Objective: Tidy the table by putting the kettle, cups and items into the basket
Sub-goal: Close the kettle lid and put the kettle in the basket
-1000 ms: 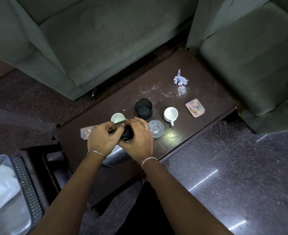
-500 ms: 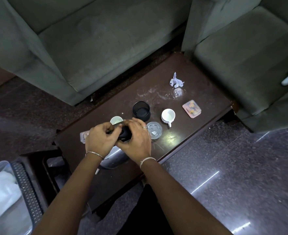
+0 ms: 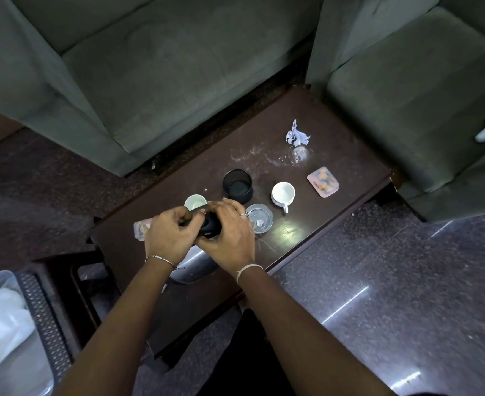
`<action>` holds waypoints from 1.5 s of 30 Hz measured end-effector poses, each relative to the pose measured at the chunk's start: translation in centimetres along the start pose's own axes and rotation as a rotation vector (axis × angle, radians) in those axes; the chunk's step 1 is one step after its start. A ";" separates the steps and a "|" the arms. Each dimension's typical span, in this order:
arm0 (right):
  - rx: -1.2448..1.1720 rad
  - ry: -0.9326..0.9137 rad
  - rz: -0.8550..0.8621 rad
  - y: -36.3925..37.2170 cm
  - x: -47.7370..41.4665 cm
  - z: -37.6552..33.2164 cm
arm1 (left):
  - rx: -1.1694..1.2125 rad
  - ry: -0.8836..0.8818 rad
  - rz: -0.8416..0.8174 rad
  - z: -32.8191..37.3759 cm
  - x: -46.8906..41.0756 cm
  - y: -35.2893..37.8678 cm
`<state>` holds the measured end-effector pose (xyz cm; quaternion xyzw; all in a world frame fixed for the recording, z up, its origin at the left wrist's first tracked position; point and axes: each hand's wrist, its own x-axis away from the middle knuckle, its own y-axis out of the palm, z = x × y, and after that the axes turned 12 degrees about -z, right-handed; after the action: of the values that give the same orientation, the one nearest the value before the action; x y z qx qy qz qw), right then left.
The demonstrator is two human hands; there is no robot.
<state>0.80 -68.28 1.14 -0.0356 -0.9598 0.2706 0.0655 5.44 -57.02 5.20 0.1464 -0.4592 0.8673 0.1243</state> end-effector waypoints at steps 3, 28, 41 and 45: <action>0.016 -0.007 -0.039 -0.1 0.1 0.0 | 0.051 0.009 -0.002 -0.4 0.1 0.2; 0.342 -0.248 -0.082 -1.5 2.6 -6.0 | 0.641 -0.001 0.165 -3.3 4.6 -2.3; 0.525 -0.642 -0.161 -1.3 6.0 -14.9 | 1.015 -0.035 0.469 -4.5 13.3 -8.0; 0.523 -0.828 -0.183 0.9 7.3 -18.1 | 1.104 -0.045 0.624 -6.7 16.5 -10.2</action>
<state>-3.73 -57.39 16.74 0.1766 -0.8044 0.4869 -0.2909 -7.19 -44.51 15.48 0.0665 0.0320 0.9685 -0.2379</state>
